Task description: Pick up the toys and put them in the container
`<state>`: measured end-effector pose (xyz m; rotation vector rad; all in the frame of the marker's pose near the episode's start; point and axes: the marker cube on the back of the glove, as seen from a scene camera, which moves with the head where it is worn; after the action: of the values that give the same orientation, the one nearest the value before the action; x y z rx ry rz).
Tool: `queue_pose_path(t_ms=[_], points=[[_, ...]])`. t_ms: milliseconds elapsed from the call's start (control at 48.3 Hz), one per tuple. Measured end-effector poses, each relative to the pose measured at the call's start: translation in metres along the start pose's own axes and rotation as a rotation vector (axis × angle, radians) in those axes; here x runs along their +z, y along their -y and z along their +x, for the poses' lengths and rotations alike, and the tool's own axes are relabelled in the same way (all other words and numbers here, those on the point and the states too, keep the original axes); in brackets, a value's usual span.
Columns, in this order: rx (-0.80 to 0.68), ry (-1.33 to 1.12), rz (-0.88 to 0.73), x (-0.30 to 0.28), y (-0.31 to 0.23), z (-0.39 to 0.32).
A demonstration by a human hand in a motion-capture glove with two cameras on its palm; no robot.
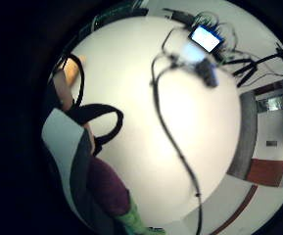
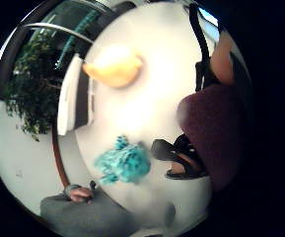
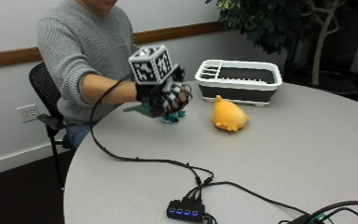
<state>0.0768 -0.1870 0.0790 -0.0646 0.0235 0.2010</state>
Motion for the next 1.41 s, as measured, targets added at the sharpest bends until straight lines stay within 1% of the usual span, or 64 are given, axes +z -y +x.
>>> queue_pose_path(t_ms=[83, 145, 207, 269, 373, 456, 642, 725, 808, 1036, 1160, 1201, 1409], points=[[-0.019, 0.033, 0.105, -0.061, 0.014, -0.013], [-0.037, 0.044, 0.156, -0.095, 0.022, -0.022], [-0.067, 0.054, 0.173, -0.113, 0.027, -0.036], [-0.115, 0.062, 0.171, -0.119, 0.031, -0.055], [-0.205, 0.132, 0.125, -0.112, 0.041, -0.101], [-0.304, 0.216, 0.069, -0.099, 0.055, -0.162], [-0.552, 0.125, 0.014, -0.042, 0.072, -0.356], [-0.628, 0.130, -0.010, -0.028, 0.080, -0.415], [-0.678, 0.124, -0.027, -0.015, 0.088, -0.456], [-0.683, 0.101, -0.101, 0.026, 0.102, -0.491], [-0.657, 0.090, -0.283, 0.060, 0.101, -0.481], [-0.648, 0.083, -0.316, 0.068, 0.101, -0.477], [-0.654, 0.065, -0.318, 0.069, 0.094, -0.465]])
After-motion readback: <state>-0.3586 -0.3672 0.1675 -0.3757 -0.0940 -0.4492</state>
